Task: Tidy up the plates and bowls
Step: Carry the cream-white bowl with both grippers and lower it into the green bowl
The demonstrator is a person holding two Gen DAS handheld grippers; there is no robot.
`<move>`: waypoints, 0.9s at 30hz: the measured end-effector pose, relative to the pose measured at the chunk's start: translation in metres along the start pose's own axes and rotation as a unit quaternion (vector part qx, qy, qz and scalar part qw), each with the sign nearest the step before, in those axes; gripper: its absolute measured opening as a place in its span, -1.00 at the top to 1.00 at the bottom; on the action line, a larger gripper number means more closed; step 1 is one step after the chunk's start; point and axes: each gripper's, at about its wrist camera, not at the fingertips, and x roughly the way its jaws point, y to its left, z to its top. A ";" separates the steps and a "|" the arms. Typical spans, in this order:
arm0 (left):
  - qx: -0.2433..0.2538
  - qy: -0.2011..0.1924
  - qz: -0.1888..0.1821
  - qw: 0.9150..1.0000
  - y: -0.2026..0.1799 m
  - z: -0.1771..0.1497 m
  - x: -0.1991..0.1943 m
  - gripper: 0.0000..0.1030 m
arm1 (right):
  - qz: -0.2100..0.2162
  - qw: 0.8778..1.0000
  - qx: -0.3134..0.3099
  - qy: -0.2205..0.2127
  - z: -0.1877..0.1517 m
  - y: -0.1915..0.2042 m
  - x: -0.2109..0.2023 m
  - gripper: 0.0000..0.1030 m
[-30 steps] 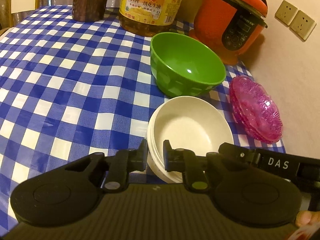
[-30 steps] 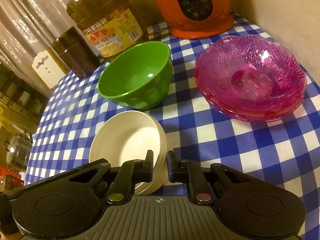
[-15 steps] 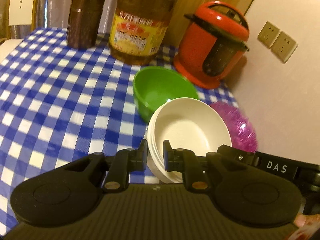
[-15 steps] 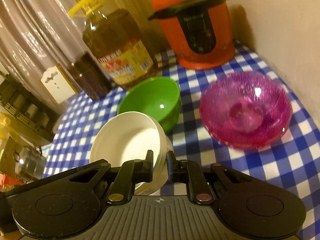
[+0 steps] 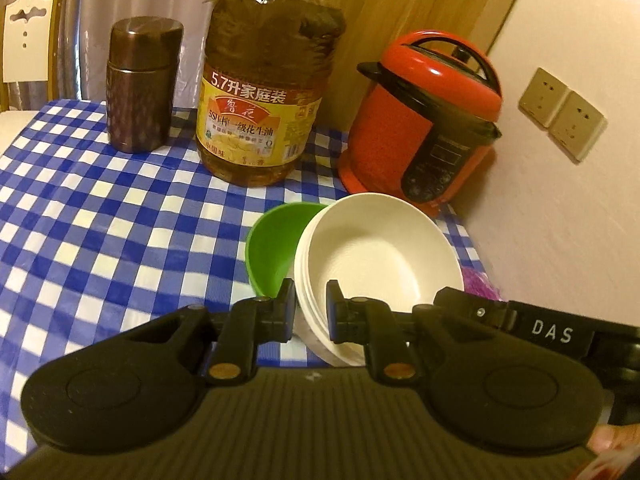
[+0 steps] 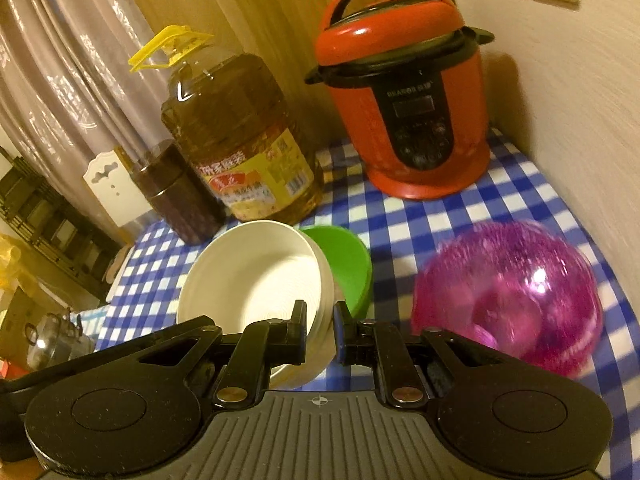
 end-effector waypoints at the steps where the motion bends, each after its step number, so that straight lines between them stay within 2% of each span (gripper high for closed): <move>1: -0.003 0.001 -0.002 1.000 0.003 0.002 0.005 0.73 | -0.002 1.000 -0.002 0.001 0.004 0.000 0.006 0.73; 6: -0.018 0.007 -0.012 1.000 0.014 0.015 0.034 0.74 | -0.004 1.000 -0.002 0.006 0.019 -0.007 0.033 0.73; 15: -0.004 0.036 0.003 0.999 0.023 0.016 0.075 0.73 | -0.017 0.999 -0.010 0.031 0.023 -0.016 0.077 0.73; 27: 0.022 0.045 0.015 0.999 0.027 0.012 0.094 0.73 | -0.026 0.998 -0.034 0.047 0.016 -0.018 0.101 0.73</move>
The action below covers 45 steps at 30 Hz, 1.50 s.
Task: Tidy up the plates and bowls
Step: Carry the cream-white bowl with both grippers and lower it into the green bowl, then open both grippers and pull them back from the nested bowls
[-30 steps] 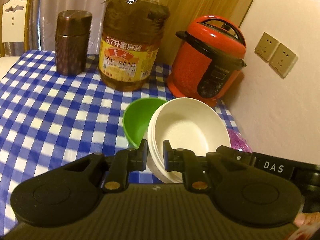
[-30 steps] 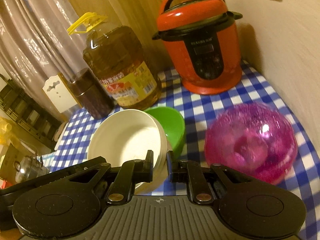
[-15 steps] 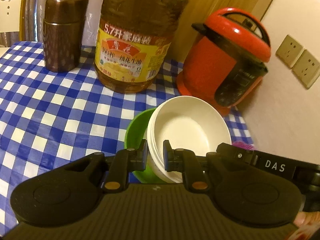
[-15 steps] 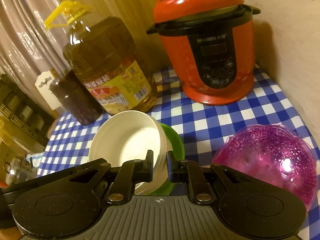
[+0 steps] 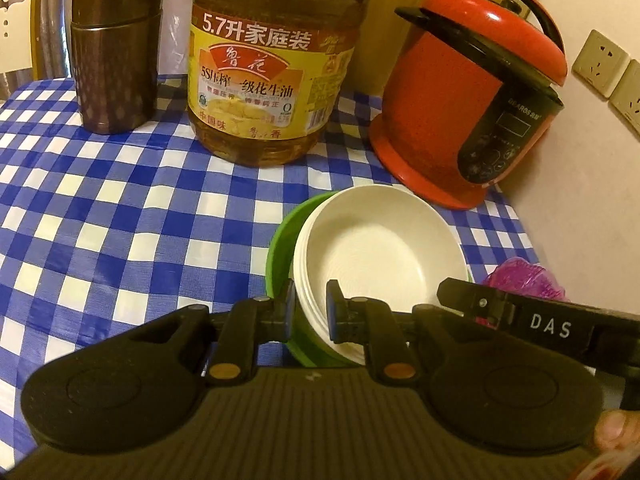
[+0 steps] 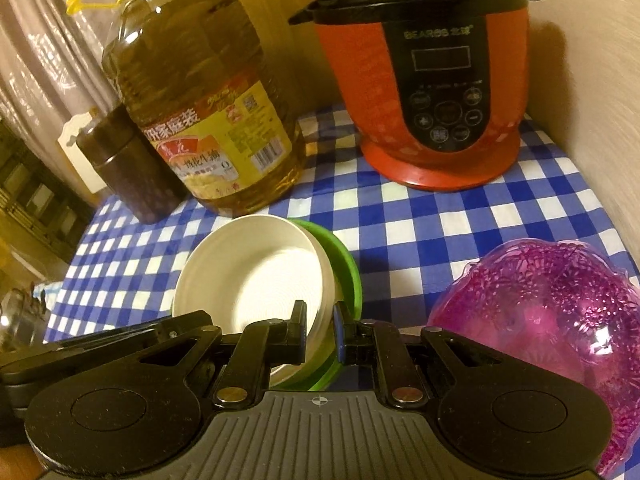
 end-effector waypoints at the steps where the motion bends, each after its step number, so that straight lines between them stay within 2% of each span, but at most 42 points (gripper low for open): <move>1: 0.002 0.000 0.001 1.000 0.000 0.000 0.000 0.73 | -0.002 1.000 -0.004 -0.002 0.000 0.001 0.000 0.73; 11: 0.028 0.000 0.016 0.999 -0.006 0.002 0.001 0.71 | -0.005 1.000 -0.020 -0.002 0.000 0.003 0.002 0.71; 13: 0.036 -0.006 0.015 0.999 -0.008 0.002 0.000 0.57 | 0.000 1.000 -0.021 -0.003 0.000 0.003 0.001 0.65; 15: 0.042 -0.022 0.009 0.999 -0.010 0.003 -0.004 0.32 | 0.009 1.000 -0.022 -0.011 0.000 0.002 -0.001 0.43; 16: 0.045 -0.026 0.007 0.999 -0.011 0.003 -0.006 0.28 | 0.016 0.999 -0.021 -0.017 0.000 0.002 -0.003 0.35; 18: 0.050 -0.031 0.012 0.998 -0.013 0.004 -0.009 0.25 | 0.020 0.999 -0.020 -0.025 0.002 0.003 -0.007 0.24; 20: 0.047 -0.037 0.020 0.998 -0.011 0.004 -0.014 0.24 | 0.019 0.999 -0.020 -0.034 0.002 0.004 -0.013 0.23; 26: 0.013 -0.055 0.011 0.998 0.002 -0.003 -0.040 0.24 | 0.028 0.998 -0.009 -0.055 -0.004 -0.001 -0.035 0.22; 36: -0.028 -0.062 -0.011 0.998 0.000 -0.038 -0.094 0.24 | 0.025 0.999 0.009 -0.046 -0.042 -0.002 -0.086 0.21; 45: -0.052 -0.063 -0.011 0.997 -0.005 -0.095 -0.151 0.24 | 0.014 0.999 0.020 -0.037 -0.094 0.004 -0.147 0.21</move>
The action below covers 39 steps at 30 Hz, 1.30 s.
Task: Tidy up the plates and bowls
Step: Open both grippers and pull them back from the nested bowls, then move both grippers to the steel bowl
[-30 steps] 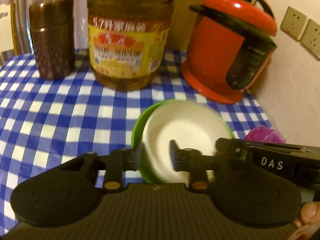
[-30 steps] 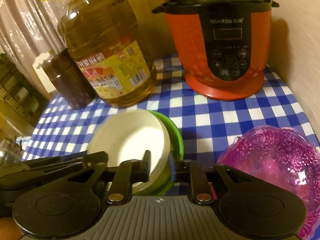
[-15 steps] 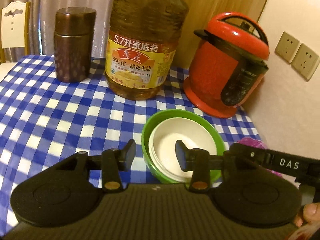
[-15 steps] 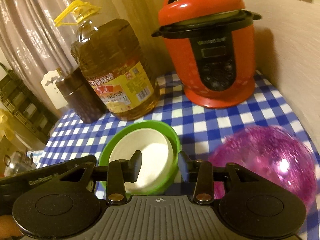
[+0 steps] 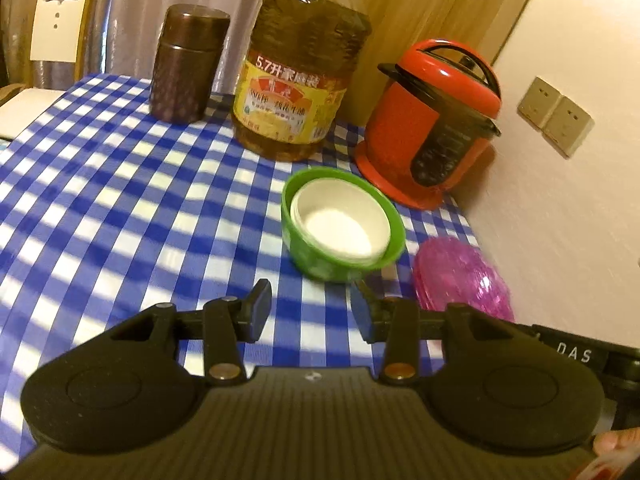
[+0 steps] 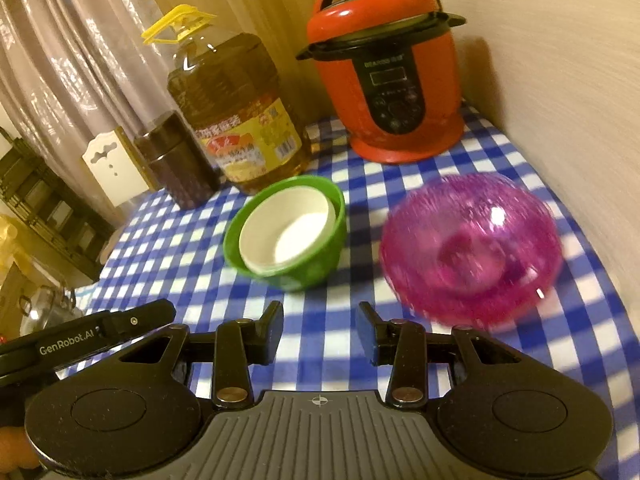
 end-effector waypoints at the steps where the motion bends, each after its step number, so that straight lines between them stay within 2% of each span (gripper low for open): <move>1: 0.002 0.001 0.002 1.000 0.000 -0.007 -0.008 0.24 | -0.001 1.000 0.001 -0.001 -0.005 0.000 -0.007 0.21; 9: -0.012 0.003 -0.005 1.000 -0.004 -0.045 -0.055 0.24 | -0.015 1.000 0.000 0.000 -0.038 0.008 -0.057 0.21; 20: 0.004 0.023 -0.012 1.000 -0.018 -0.083 -0.093 0.23 | -0.055 0.998 -0.012 0.017 -0.088 0.011 -0.101 0.21; 29: 0.013 0.043 0.000 0.999 -0.014 -0.106 -0.106 0.21 | -0.058 0.998 -0.018 0.028 -0.109 0.010 -0.112 0.21; 39: 0.007 0.064 0.011 0.998 -0.002 -0.121 -0.101 0.17 | -0.059 0.997 -0.009 0.043 -0.120 0.002 -0.107 0.21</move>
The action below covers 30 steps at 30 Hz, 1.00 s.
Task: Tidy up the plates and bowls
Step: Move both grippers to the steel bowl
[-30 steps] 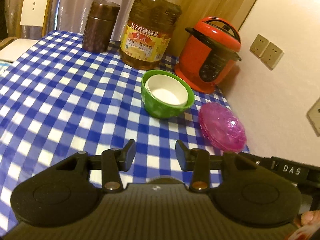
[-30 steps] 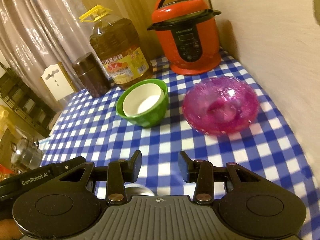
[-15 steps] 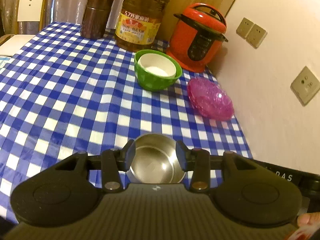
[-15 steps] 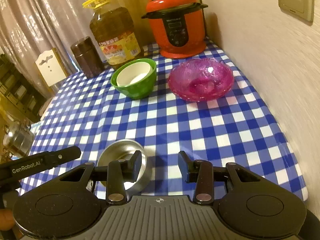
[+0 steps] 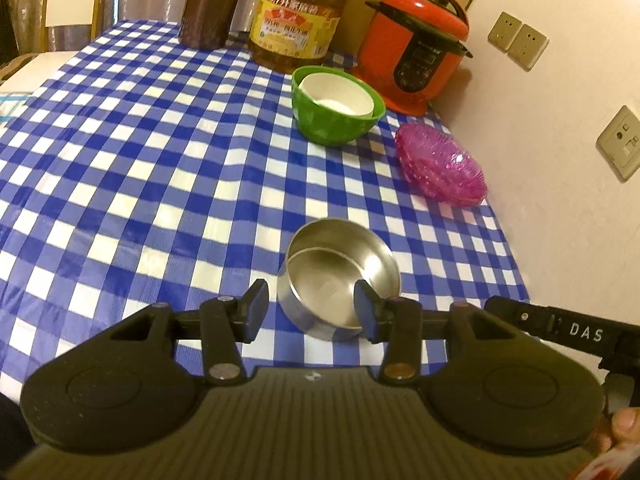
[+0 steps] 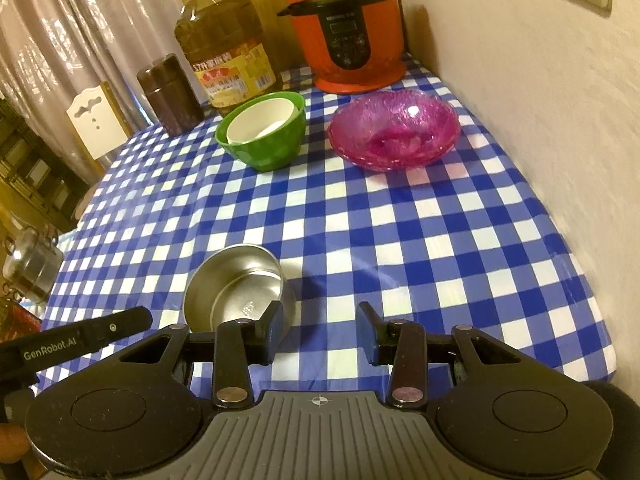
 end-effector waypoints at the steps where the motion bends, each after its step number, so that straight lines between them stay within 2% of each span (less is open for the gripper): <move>1: 0.000 0.002 0.001 1.000 0.001 -0.001 0.001 0.17 | 0.000 1.000 0.002 0.001 -0.001 -0.001 0.001 0.21; 12: -0.008 0.017 0.012 1.000 0.008 -0.004 0.015 0.13 | 0.003 1.000 0.014 0.011 -0.005 -0.002 0.012 0.21; 30: -0.033 0.026 0.018 0.999 0.019 -0.002 0.037 0.09 | 0.033 0.999 0.022 0.017 0.001 0.008 0.038 0.21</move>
